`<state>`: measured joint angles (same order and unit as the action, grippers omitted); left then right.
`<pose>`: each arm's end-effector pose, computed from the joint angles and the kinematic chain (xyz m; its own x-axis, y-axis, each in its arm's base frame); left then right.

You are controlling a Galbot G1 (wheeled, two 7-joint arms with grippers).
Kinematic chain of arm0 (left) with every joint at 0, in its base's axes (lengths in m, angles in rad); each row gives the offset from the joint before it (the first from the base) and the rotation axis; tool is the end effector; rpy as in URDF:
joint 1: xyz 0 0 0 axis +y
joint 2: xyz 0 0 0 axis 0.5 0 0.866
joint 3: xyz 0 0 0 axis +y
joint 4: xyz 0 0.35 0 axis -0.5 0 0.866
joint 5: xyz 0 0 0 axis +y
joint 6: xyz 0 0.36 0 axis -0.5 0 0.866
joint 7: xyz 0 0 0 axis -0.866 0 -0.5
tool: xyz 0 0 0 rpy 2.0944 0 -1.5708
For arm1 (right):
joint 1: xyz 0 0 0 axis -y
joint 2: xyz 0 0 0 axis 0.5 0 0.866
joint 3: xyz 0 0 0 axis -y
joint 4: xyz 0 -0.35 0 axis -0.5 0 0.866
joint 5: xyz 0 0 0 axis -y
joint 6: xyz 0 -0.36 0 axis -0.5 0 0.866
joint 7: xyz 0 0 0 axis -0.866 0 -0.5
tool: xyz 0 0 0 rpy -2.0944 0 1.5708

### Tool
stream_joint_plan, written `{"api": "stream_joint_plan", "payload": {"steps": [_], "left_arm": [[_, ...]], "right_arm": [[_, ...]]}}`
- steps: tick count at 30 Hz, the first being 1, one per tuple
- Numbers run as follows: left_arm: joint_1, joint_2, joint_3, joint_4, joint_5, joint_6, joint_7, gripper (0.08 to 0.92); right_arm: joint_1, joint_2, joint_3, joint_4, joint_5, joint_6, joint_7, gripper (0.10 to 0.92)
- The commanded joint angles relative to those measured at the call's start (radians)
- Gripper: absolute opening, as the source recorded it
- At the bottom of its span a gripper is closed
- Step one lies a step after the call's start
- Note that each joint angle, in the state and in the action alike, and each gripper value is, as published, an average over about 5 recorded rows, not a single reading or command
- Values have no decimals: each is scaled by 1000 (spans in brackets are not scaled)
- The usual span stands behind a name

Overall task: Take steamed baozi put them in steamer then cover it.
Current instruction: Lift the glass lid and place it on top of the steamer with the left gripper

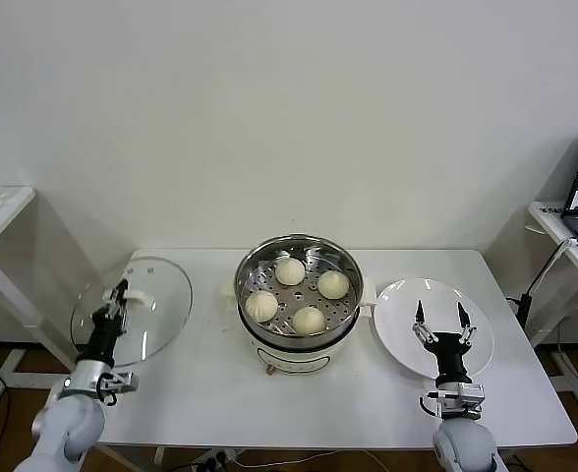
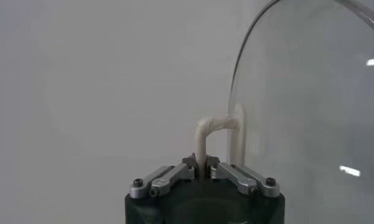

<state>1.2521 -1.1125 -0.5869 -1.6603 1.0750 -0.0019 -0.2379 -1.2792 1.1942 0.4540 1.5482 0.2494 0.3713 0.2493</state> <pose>0.2944 0.1610 -0.3420 -0.9898 -0.0226 -0.1407 -0.1414 0.0292 0.9895 0.2707 -0.1084 -0.4156 -0.9823 0.1482 -0.1147 0.1581 0.9839 -0.0829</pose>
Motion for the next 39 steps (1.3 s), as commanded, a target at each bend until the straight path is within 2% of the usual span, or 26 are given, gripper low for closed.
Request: {"api": "stream_joint_plan", "payload": {"steps": [1,5,9,14,22,33,39], "left_arm": [[-10,8,127,-525,-56,285,189,192],[-70,-19,316,-549,-30,360,231,192],[-132,-71,502,-515,4,423,255,192],[-216,-161,625,-441,67,487,327,192],[-311,-252,694,-333,194,555,484,192],[-362,-338,721,-211,403,541,540,192],[-377,-357,725,-171,463,525,560,192]], "right_arm": [[-2,2,-6,-2,-5,-5,-3,823],[-1,7,-4,-8,-10,-17,-4,823],[5,21,-2,-22,-21,-22,-3,823],[16,40,1,-38,-30,-22,-3,823],[26,60,8,-60,-41,-20,-3,823],[32,75,11,-81,-47,-15,-7,823],[34,75,12,-84,-46,-15,-8,823]]}}
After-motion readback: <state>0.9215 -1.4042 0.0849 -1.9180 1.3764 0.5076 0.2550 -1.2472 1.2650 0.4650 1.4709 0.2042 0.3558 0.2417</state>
